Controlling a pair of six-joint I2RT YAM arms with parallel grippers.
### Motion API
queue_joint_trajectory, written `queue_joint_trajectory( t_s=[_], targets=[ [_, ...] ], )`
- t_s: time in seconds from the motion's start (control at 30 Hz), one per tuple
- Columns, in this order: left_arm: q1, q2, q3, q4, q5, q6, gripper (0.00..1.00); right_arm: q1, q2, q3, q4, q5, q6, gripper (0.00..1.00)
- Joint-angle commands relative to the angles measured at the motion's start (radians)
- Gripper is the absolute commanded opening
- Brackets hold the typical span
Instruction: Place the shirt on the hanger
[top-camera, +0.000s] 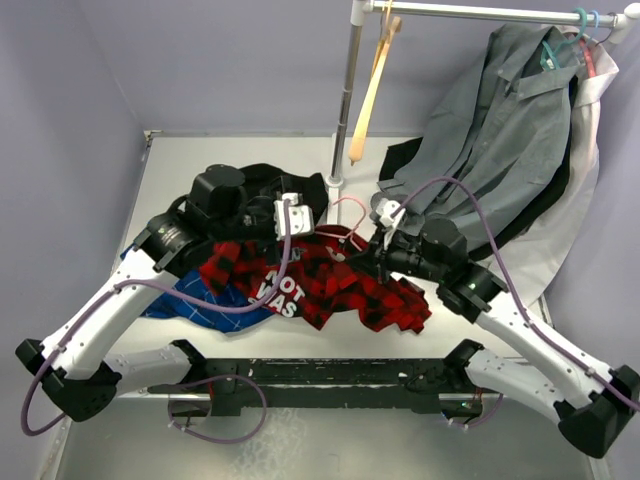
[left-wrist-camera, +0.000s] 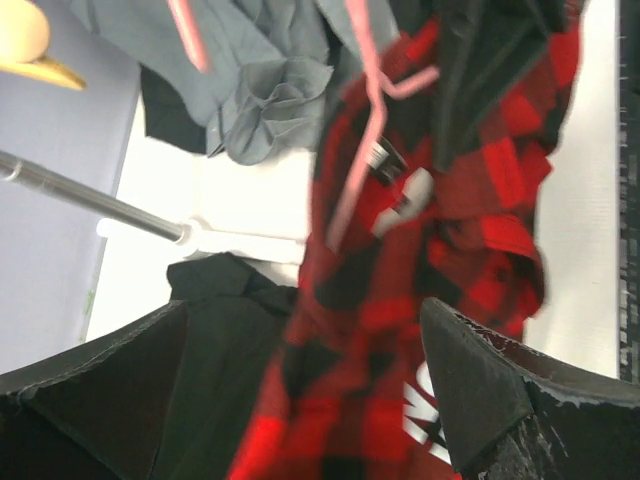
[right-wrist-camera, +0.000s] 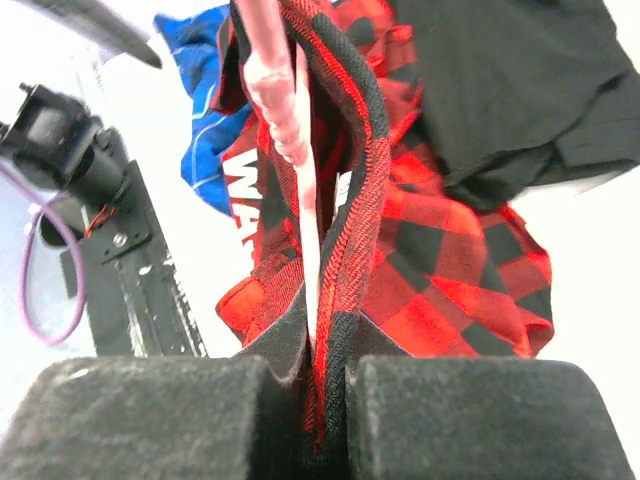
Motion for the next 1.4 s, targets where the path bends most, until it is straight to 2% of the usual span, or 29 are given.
queue_joint_trajectory(
  t_s=[0.0, 0.1, 0.23, 0.4, 0.5, 0.6, 0.73, 0.8, 0.87, 0.93, 1.17, 1.37],
  targets=[
    [0.037, -0.054, 0.071, -0.133, 0.18, 0.059, 1.0, 0.001, -0.099, -0.026, 0.049, 0.16, 0.095, 0.0],
    [0.056, -0.082, 0.095, -0.225, 0.229, 0.094, 1.0, 0.001, -0.128, 0.002, -0.016, 0.265, 0.102, 0.0],
    [0.085, -0.125, 0.063, -0.223, 0.103, 0.107, 1.0, 0.002, -0.13, 0.087, -0.138, 0.358, 0.149, 0.0],
    [0.114, -0.172, 0.094, -0.19, -0.011, -0.019, 1.0, 0.001, -0.168, 0.178, -0.368, 0.409, 0.302, 0.0],
    [0.161, -0.203, 0.175, -0.212, -0.026, -0.062, 0.99, 0.001, -0.174, 0.252, -0.528, 0.588, 0.38, 0.0],
    [0.214, -0.224, 0.264, -0.25, 0.058, -0.111, 0.99, -0.007, -0.173, 0.302, -0.623, 0.736, 0.43, 0.0],
    [0.31, -0.225, 0.353, -0.288, 0.206, -0.189, 0.99, -0.061, -0.101, 0.318, -0.581, 0.761, 0.386, 0.0],
    [0.352, -0.22, 0.377, -0.316, 0.249, -0.184, 0.99, -0.152, -0.049, 0.319, -0.494, 0.712, 0.324, 0.0],
    [0.392, -0.211, 0.392, -0.327, 0.251, -0.192, 0.99, -0.31, -0.006, 0.325, -0.417, 0.611, 0.261, 0.0],
    [0.428, -0.207, 0.395, -0.34, 0.241, -0.199, 0.99, -0.394, 0.036, 0.358, -0.38, 0.57, 0.226, 0.0],
    [0.506, -0.245, 0.397, -0.459, 0.212, -0.193, 0.99, -0.454, 0.168, 0.632, -0.493, 0.748, 0.114, 0.0],
    [0.527, -0.286, 0.336, -0.51, 0.194, -0.182, 0.99, -0.519, 0.255, 0.839, -0.546, 0.715, 0.046, 0.0]
  ],
)
